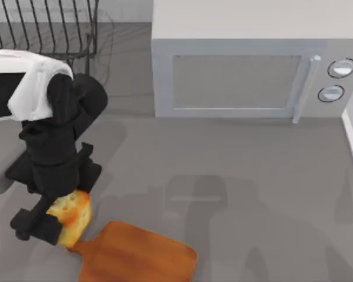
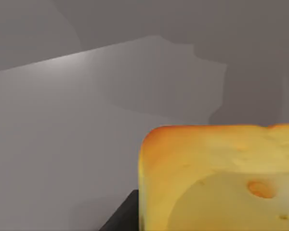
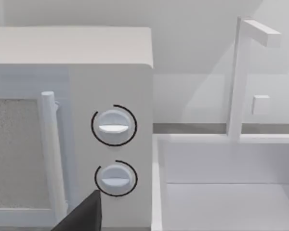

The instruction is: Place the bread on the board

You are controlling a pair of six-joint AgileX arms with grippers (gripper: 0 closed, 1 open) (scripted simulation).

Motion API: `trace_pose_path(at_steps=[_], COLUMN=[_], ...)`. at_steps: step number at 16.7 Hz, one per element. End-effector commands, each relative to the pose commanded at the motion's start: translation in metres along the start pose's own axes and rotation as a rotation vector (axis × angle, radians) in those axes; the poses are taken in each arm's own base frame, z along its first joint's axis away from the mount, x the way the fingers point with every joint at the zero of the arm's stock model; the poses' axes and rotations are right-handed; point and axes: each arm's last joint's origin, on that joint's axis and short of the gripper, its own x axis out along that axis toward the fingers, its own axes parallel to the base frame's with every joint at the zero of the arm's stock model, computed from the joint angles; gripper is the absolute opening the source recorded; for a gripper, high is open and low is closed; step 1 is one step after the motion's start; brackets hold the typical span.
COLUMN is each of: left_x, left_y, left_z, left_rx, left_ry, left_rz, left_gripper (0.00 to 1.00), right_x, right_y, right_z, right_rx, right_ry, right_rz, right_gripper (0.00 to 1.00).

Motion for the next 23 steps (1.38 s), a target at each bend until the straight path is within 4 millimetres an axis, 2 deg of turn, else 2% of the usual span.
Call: trace_pose_path(at_steps=[5, 10, 13, 18, 23], left_x=[-0.008, -0.024, -0.029, -0.03, -0.021], left_y=[0.023, 0.043, 0.048, 0.049, 0.046], left_z=[-0.053, -0.088, -0.097, -0.097, -0.097], left_rx=[-0.21, -0.316, -0.346, -0.348, -0.349], left_ry=[-0.007, 0.025, 0.041, 0.042, 0.04], left_rz=[-0.062, -0.159, -0.188, -0.189, -0.187], left_gripper=[0.0, 0.0, 0.0, 0.0, 0.0], right_x=[0.0, 0.0, 0.0, 0.0, 0.0], right_y=[0.0, 0.0, 0.0, 0.0, 0.0], right_z=[0.0, 0.0, 0.0, 0.0, 0.0], right_rx=[0.0, 0.0, 0.0, 0.0, 0.0], right_ry=[0.0, 0.0, 0.0, 0.0, 0.0], right_rz=[0.0, 0.0, 0.0, 0.0, 0.0], right_gripper=[1.0, 1.0, 1.0, 1.0, 1.0])
